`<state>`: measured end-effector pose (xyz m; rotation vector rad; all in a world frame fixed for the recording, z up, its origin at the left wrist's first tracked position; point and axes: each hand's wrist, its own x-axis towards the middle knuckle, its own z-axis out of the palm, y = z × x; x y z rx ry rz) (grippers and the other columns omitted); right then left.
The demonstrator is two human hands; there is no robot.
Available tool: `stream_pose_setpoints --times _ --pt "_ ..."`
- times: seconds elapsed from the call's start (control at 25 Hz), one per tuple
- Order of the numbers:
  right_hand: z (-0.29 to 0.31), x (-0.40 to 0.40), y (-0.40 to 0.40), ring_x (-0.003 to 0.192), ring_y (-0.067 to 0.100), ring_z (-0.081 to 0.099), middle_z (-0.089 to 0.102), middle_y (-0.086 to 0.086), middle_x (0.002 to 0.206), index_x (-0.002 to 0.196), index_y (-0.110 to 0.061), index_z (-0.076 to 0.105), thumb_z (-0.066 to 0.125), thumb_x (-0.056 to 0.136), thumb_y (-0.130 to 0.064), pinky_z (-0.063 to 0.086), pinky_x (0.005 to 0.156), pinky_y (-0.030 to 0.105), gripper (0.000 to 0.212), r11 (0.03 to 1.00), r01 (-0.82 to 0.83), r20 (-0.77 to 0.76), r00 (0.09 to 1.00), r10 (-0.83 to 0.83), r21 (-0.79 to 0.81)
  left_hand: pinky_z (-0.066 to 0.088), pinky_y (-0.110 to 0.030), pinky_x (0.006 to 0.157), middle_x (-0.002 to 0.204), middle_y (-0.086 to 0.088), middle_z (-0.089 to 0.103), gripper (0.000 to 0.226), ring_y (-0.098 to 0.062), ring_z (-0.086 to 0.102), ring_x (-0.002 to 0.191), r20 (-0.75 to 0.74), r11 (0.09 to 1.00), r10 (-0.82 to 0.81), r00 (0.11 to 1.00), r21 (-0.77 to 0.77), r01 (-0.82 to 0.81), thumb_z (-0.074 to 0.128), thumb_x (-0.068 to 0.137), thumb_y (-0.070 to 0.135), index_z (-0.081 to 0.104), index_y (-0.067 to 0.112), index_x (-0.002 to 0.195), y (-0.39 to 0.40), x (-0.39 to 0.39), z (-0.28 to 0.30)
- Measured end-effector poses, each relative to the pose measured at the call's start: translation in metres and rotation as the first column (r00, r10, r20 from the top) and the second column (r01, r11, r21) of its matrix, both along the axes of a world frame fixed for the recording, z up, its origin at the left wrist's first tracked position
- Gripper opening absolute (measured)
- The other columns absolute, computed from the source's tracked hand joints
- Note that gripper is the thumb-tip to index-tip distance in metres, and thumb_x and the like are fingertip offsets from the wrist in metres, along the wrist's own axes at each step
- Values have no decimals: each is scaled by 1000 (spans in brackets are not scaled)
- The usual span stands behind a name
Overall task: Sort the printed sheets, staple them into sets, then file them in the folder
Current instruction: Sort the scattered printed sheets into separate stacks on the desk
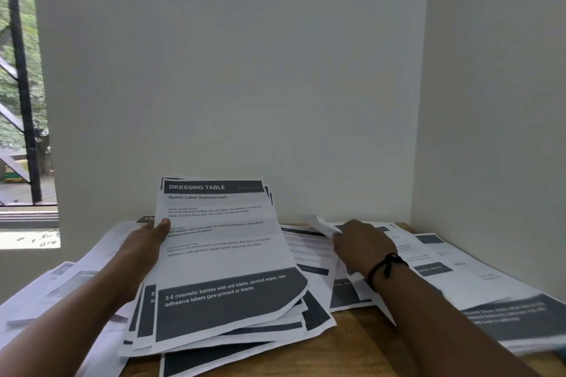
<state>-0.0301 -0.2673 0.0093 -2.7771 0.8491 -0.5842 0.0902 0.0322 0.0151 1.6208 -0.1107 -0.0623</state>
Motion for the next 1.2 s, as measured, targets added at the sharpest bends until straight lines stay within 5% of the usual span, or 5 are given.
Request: stream_pose_setpoints --times 0.44,0.8,0.92,1.08,1.2 --pt "-17 -21 153 94 29 58 65 7 101 94 -17 59 35 87 -72 41 75 37 60 837 -538 -17 842 539 -102 49 -29 46 76 -15 73 33 -30 70 58 37 969 -85 996 236 74 40 103 38 59 11 103 -7 4 -7" --pt "-13 -23 147 117 0 51 57 -17 130 125 -37 57 65 81 -56 37 101 22 49 499 -740 53 580 813 451 58 -51 78 92 -15 75 34 -37 73 81 61 924 -338 939 214 318 74 81 11 60 9 111 -8 12 -19" --pt "-13 -11 134 104 6 61 68 -10 112 112 -24 68 69 84 -41 45 97 25 33 500 -748 316 648 693 437 58 -51 78 94 -14 75 35 -35 73 82 106 929 -343 933 182 321 71 80 1 60 9 113 -8 14 -19" --pt "-6 1 76 128 19 44 46 3 141 140 -20 42 63 85 -48 35 103 29 65 925 -368 344 884 317 91 60 -39 63 97 -11 75 29 -32 73 84 193 938 -342 920 10 346 65 86 3 57 11 113 -3 2 -8" --pt "-2 2 49 114 28 53 50 14 133 147 -14 24 74 67 -61 44 85 33 105 809 -335 387 910 145 484 61 -39 65 107 -17 71 33 -36 71 91 270 909 -367 890 -97 405 64 86 6 53 9 117 4 -8 1"
